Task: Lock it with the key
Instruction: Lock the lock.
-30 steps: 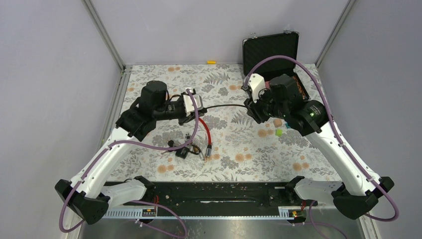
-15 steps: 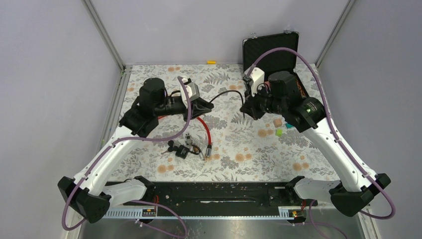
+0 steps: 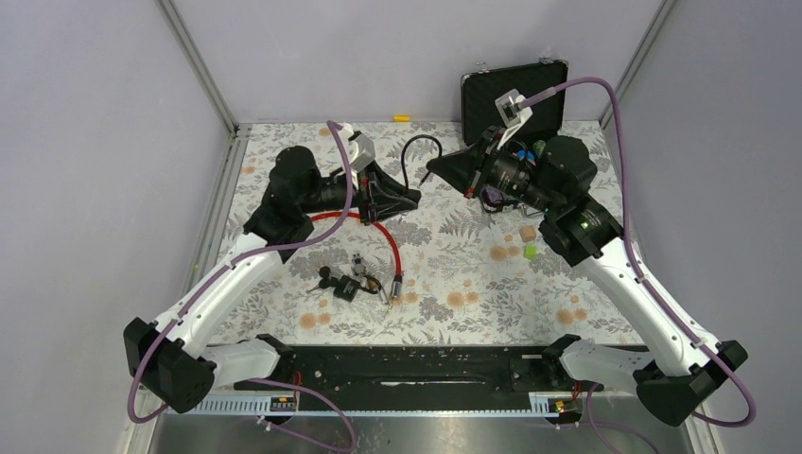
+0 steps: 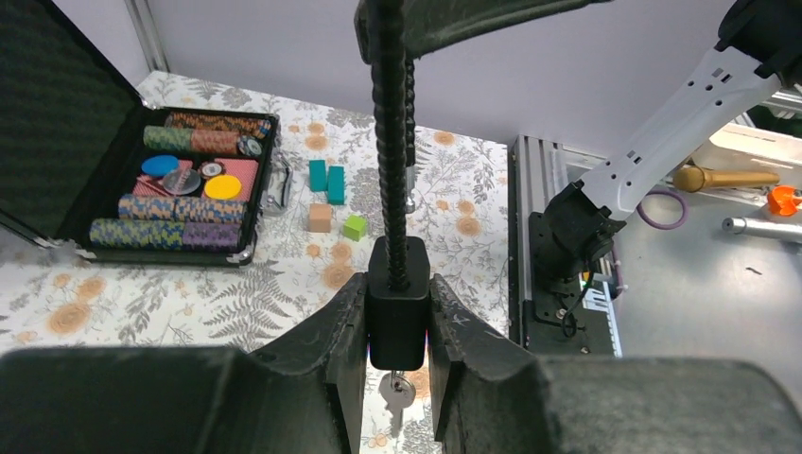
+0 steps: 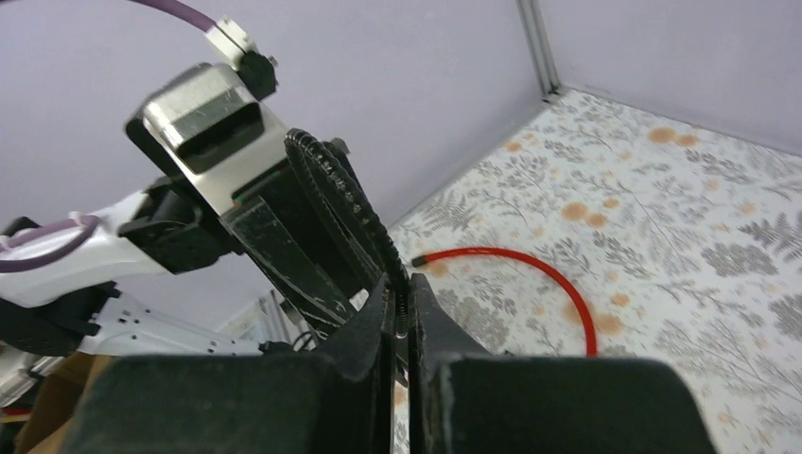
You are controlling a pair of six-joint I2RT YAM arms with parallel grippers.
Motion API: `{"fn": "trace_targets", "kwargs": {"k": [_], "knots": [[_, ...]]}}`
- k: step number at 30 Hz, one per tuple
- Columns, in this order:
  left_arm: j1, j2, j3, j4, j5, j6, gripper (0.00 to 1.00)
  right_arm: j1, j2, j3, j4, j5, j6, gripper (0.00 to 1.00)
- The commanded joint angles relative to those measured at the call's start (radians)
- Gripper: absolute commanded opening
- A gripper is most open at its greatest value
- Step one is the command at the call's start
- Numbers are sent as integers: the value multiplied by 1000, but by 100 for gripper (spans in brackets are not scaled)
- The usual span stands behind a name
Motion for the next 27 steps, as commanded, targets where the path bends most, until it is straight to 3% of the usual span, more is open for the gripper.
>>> {"fn": "trace_targets", "kwargs": {"k": [1, 20, 27], "knots": [[-4, -31, -20, 102, 30, 49, 0, 4, 21, 16, 167, -79, 74, 0], [-3, -37, -30, 177, -3, 74, 0, 8, 42, 69, -49, -106, -106, 0], [-4, -27, -32, 231, -36, 17, 0, 87, 73, 110, -162, -51, -235, 0]]}}
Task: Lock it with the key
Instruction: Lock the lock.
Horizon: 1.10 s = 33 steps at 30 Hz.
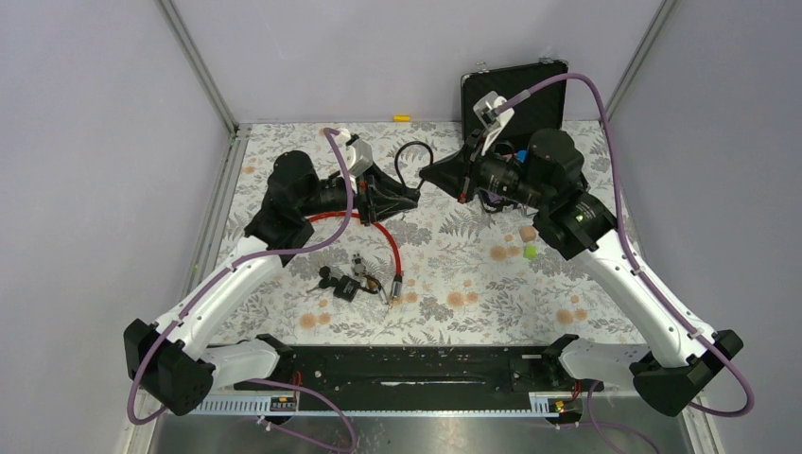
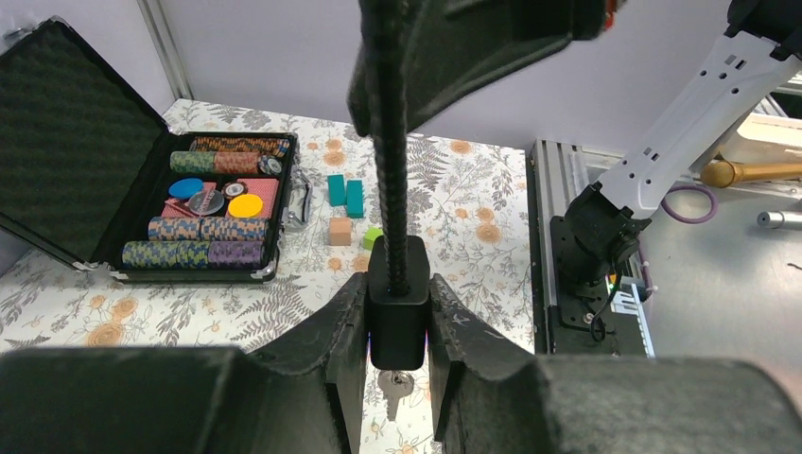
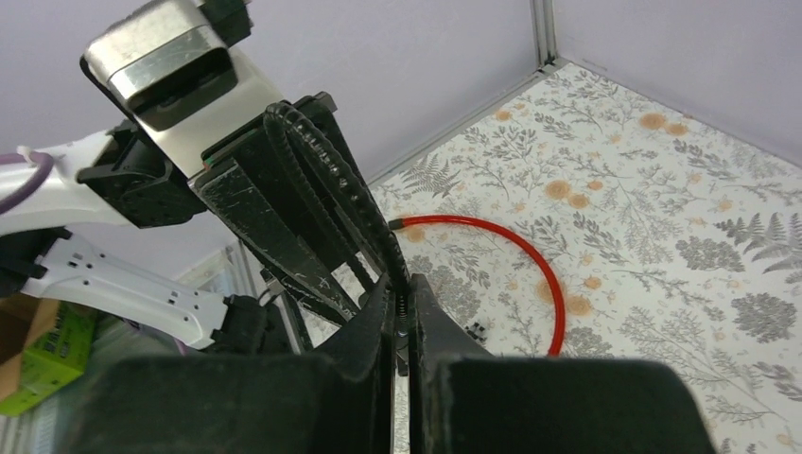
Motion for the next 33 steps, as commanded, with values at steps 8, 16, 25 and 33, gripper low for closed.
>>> {"fn": "trace_targets", "kwargs": {"k": [8, 16, 25, 33], "knots": [[-5, -8, 12, 136, -63, -21, 0, 156, 73, 110, -227, 120, -238, 0], [-5, -24, -9, 262, -153, -110, 0, 190, 114, 96, -345, 182, -345, 0], [-4, -22, -12, 219, -134, -95, 0, 192, 99, 150, -341, 238, -240, 0], [1, -47, -31, 162, -96, -81, 0, 61, 41, 178, -187, 37, -9, 37]]}}
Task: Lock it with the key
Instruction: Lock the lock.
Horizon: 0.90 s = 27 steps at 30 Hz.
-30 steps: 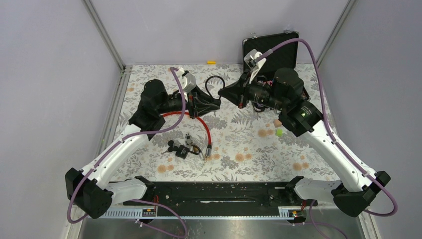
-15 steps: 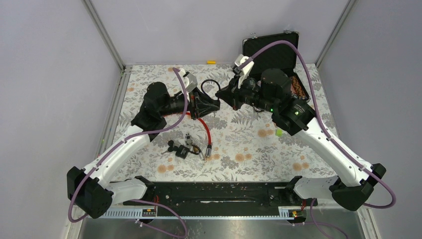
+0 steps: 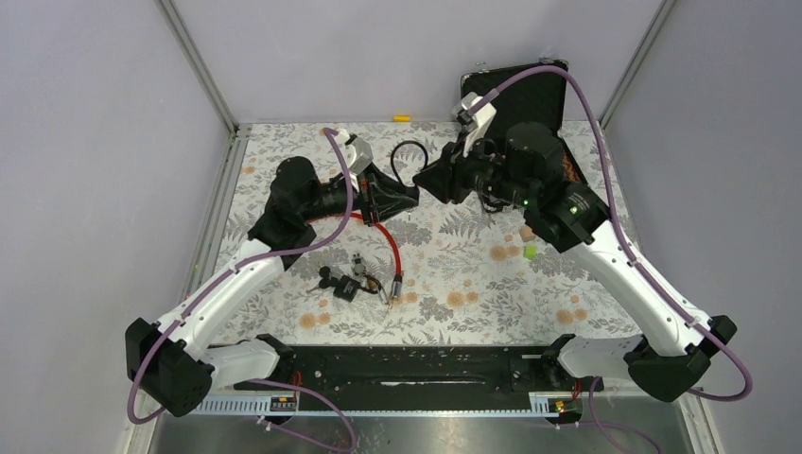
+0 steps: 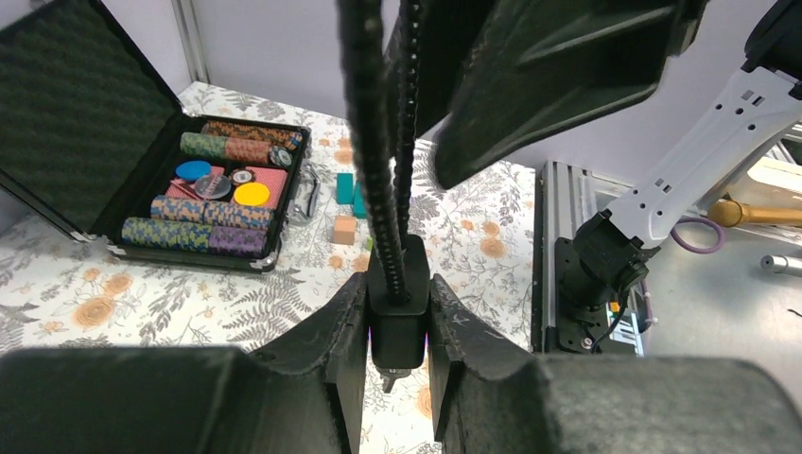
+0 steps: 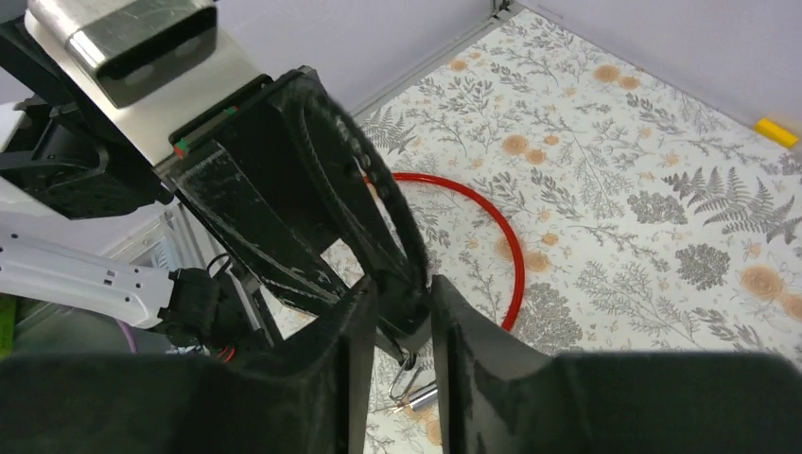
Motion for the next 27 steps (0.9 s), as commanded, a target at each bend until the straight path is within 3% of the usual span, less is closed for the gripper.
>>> {"fn": "trace_targets", "kwargs": {"k": [1, 4, 7, 13, 21, 27], "knots": [[7, -48, 20, 118, -2, 10, 0, -71, -54, 3, 80, -199, 178, 45], [9, -53, 27, 121, 20, -3, 0, -86, -83, -45, 178, -261, 222, 68], [8, -49, 46, 117, 66, -31, 0, -88, -82, -75, 276, -320, 284, 79], [9, -41, 68, 161, 191, -108, 0, -91, -20, -92, 473, -403, 420, 81], [8, -30, 112, 164, 278, -173, 0, -90, 49, -75, 583, -498, 512, 66], [8, -22, 129, 131, 263, -168, 0, -90, 65, -81, 648, -560, 557, 32]]}}
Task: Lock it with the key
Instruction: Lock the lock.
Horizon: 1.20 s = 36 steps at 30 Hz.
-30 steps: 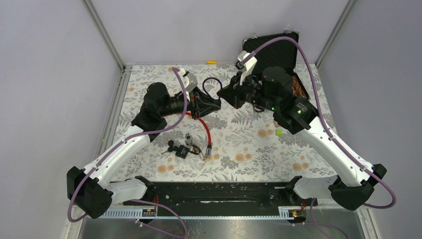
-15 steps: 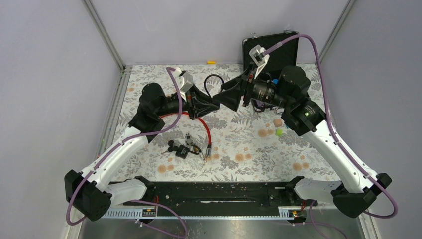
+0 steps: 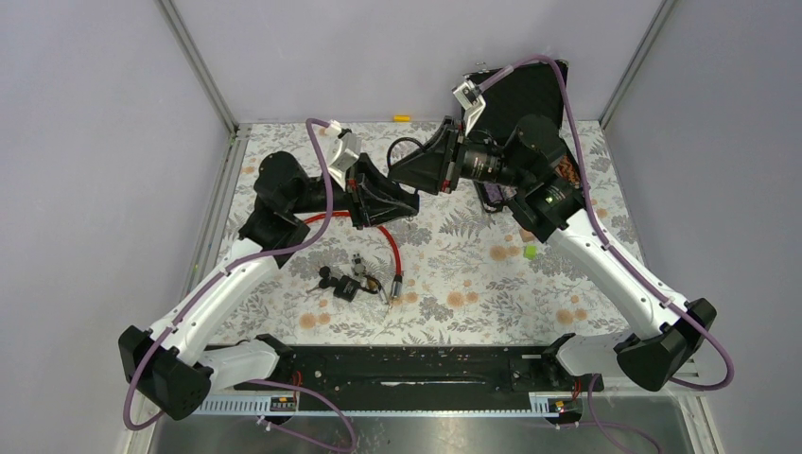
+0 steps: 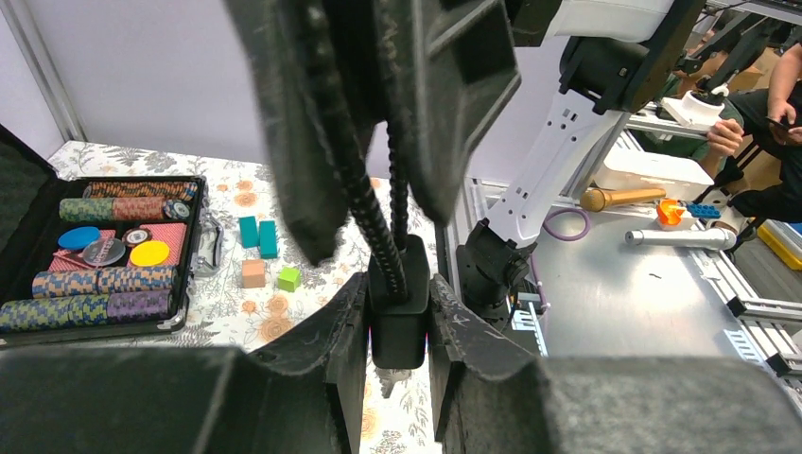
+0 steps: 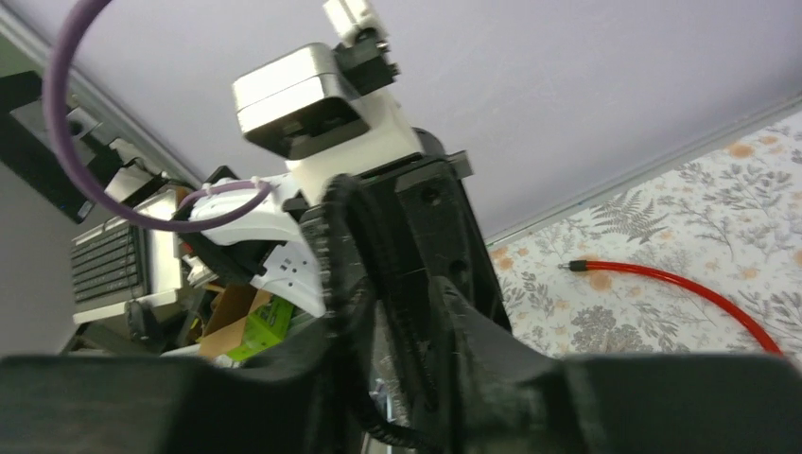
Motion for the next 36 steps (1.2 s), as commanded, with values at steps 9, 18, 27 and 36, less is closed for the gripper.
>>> {"fn": "trace_targets", "kwargs": {"k": [9, 18, 27, 36], "knots": [[5, 12, 99, -25, 4, 15, 1, -1, 18, 31, 82, -90, 27, 27], [7, 8, 103, -33, -41, 18, 51, -1, 25, 62, 31, -62, 6, 0], [8, -21, 64, -38, -133, 48, 69, -3, 18, 90, -46, -33, -36, 0], [8, 56, 166, -195, -10, 22, 61, -4, 9, 74, -13, -13, -67, 0]]}}
